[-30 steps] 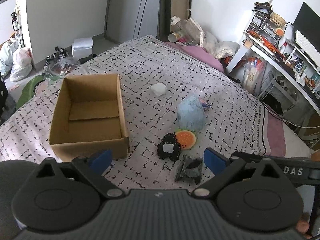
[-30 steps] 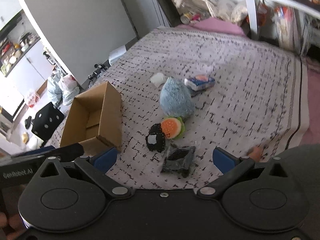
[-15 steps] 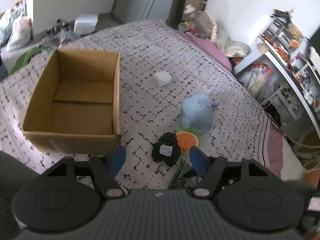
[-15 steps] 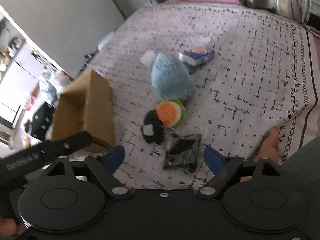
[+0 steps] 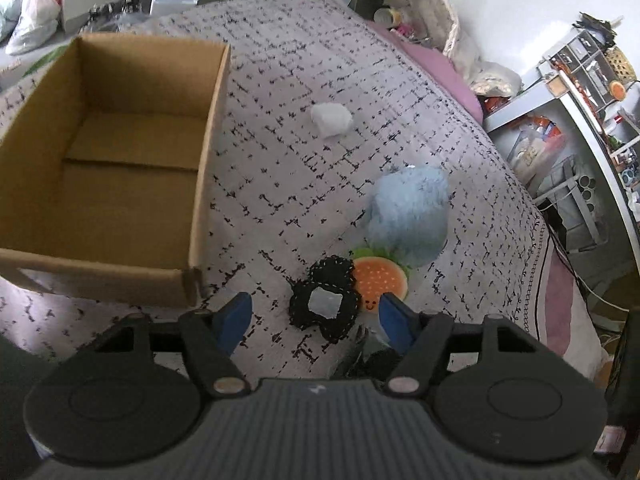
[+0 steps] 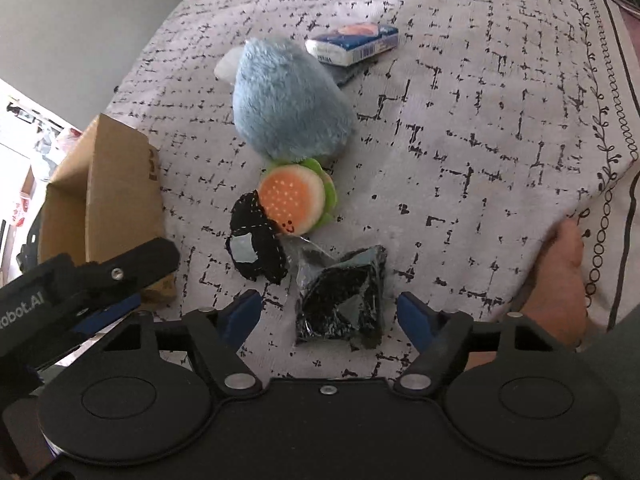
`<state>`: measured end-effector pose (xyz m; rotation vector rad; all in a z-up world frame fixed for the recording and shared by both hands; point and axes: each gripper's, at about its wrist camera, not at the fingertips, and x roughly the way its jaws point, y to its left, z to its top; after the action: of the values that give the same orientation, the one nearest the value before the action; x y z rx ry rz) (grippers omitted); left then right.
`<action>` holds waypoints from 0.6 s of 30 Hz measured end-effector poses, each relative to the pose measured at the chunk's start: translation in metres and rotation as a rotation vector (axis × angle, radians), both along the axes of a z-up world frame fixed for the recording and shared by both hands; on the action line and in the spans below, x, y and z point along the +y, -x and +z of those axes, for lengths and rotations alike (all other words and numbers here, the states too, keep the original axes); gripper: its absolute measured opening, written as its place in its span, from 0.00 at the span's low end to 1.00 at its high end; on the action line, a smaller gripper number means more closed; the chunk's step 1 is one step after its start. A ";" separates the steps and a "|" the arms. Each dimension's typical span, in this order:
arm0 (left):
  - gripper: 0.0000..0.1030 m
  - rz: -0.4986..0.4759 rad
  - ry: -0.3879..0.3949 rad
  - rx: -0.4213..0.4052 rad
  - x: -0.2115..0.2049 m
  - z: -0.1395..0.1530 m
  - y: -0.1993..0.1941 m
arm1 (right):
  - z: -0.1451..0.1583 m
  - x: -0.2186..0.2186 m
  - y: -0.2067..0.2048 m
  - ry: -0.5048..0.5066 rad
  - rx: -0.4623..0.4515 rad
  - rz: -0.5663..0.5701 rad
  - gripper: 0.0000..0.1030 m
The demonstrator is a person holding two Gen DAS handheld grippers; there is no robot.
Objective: Organize soft objects
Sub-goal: 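Grasp the black plastic bag with the right tool while the left grasps the black scrunchie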
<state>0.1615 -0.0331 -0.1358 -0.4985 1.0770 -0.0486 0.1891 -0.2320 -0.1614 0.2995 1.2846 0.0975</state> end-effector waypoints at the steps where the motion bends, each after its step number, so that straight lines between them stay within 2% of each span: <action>1: 0.67 -0.002 0.002 0.006 -0.001 -0.003 -0.003 | -0.002 0.001 -0.001 -0.001 0.008 -0.005 0.72; 6: 0.67 -0.045 0.015 0.034 -0.007 -0.019 -0.016 | -0.014 0.000 -0.009 0.014 0.044 -0.057 0.72; 11: 0.67 -0.048 0.019 0.065 -0.009 -0.036 -0.025 | -0.029 0.001 -0.017 0.026 0.088 -0.117 0.72; 14: 0.67 -0.043 0.024 0.081 -0.010 -0.043 -0.028 | -0.035 0.001 -0.019 0.008 0.100 -0.127 0.63; 15: 0.67 -0.042 0.028 0.084 -0.010 -0.045 -0.029 | -0.036 0.001 -0.021 0.012 0.106 -0.139 0.57; 16: 0.67 -0.043 0.030 0.086 -0.011 -0.046 -0.028 | -0.038 -0.001 -0.022 0.021 0.111 -0.159 0.46; 18: 0.67 -0.042 0.029 0.091 -0.013 -0.048 -0.029 | -0.039 -0.007 -0.021 0.014 0.102 -0.208 0.43</action>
<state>0.1905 -0.0466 -0.1834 -0.5077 1.1772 -0.0792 0.2106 -0.2386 -0.2003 0.4293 1.3474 -0.1050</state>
